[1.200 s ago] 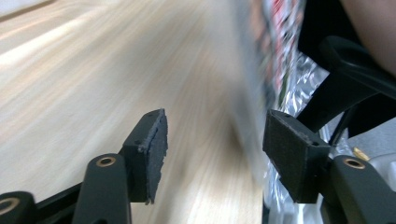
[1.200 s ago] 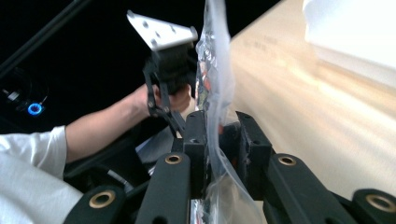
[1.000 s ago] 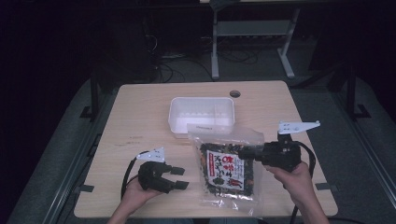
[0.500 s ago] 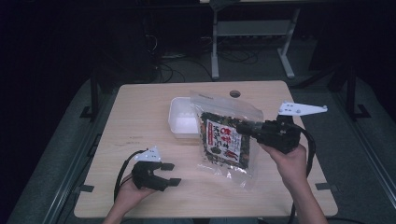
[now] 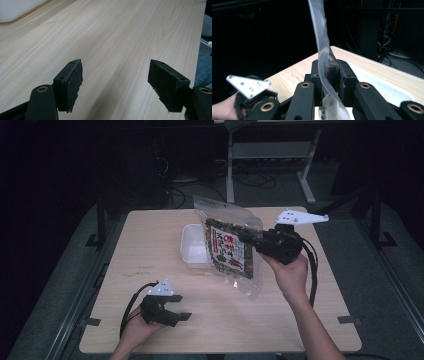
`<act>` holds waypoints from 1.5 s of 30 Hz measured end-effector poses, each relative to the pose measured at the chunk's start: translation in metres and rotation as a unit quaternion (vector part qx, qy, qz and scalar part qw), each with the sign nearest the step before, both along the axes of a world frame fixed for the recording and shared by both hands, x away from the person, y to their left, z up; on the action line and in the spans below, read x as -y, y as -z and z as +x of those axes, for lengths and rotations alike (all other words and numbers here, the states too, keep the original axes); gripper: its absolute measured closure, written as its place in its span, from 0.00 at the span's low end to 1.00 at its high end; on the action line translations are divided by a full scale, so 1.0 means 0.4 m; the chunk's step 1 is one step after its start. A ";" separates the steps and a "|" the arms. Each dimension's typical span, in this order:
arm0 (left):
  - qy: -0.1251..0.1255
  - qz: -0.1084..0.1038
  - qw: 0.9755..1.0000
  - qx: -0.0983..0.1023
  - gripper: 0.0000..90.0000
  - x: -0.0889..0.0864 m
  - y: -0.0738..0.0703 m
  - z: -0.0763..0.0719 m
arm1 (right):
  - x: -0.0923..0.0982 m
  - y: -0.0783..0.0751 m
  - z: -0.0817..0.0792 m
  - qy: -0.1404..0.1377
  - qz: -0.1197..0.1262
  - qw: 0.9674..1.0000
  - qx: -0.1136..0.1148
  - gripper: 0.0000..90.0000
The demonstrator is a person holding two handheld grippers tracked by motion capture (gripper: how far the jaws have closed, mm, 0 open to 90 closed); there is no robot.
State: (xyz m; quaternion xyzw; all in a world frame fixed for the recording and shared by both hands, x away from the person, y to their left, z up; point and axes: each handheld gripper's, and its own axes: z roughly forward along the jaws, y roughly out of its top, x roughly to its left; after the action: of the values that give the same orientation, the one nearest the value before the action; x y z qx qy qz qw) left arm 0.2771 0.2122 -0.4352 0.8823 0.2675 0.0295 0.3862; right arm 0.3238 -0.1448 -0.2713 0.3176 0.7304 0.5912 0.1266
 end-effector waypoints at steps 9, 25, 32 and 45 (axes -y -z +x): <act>-0.009 -0.002 1.000 -0.001 0.29 -0.006 0.004 0.005 | -0.061 -0.020 0.059 0.016 -0.015 0.999 0.025 0.85; -0.015 -0.012 1.000 -0.002 0.28 -0.017 0.002 0.010 | -0.140 -0.029 0.170 0.018 -0.004 0.998 0.059 0.85; -0.016 -0.012 1.000 -0.003 0.28 -0.020 0.003 0.013 | -0.170 -0.014 0.222 0.024 -0.003 0.998 0.058 0.85; -0.013 -0.019 1.000 -0.008 0.28 -0.023 0.005 0.015 | -0.203 0.074 0.287 0.038 -0.012 0.998 0.055 0.85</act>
State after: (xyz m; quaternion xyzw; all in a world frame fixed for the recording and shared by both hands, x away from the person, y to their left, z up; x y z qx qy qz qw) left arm 0.2833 0.2216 -0.4373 0.8717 0.2824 0.0220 0.3999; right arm 0.4385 -0.0637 -0.3011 0.3108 0.7168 0.5937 0.1928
